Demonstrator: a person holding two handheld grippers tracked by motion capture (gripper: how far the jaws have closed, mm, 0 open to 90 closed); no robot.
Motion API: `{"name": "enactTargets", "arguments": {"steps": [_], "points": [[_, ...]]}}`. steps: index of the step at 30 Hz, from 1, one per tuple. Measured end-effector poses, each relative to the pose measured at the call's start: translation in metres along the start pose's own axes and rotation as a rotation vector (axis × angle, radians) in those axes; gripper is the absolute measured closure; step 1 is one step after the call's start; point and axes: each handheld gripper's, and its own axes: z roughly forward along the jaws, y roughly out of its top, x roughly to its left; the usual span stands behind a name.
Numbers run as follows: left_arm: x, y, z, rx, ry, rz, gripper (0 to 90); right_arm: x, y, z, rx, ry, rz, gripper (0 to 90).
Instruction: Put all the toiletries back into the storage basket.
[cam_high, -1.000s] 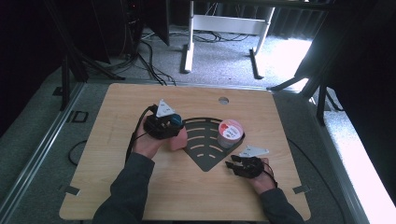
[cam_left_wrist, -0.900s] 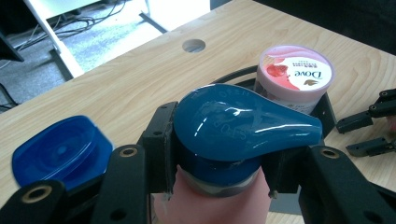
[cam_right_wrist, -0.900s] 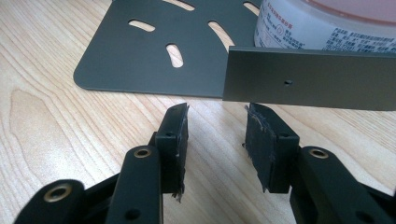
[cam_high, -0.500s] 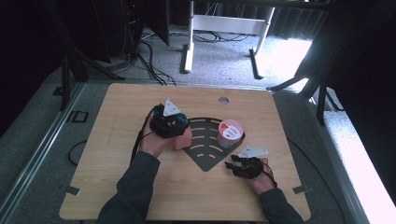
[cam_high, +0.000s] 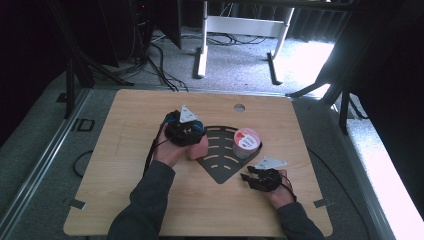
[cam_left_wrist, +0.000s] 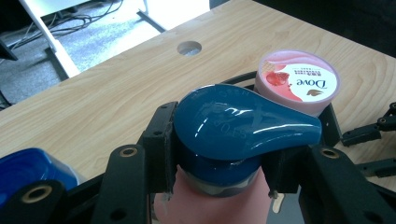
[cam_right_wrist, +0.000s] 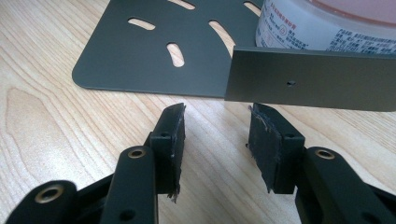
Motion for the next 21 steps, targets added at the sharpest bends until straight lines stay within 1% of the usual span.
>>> {"name": "enactTargets", "arguments": {"steps": [10,15,21], "points": [[-0.003,0.004,0.008,-0.008,-0.006,-0.003,52.8,0.000,0.000,0.000,0.000,-0.001,-0.001,55.2],[-0.004,0.006,0.011,-0.011,-0.002,-0.008,52.8,0.000,0.000,0.000,0.000,-0.001,-0.002,55.2],[-0.005,0.008,0.015,-0.011,-0.004,-0.004,52.8,0.001,0.000,0.000,0.000,-0.001,-0.001,55.2]]}}
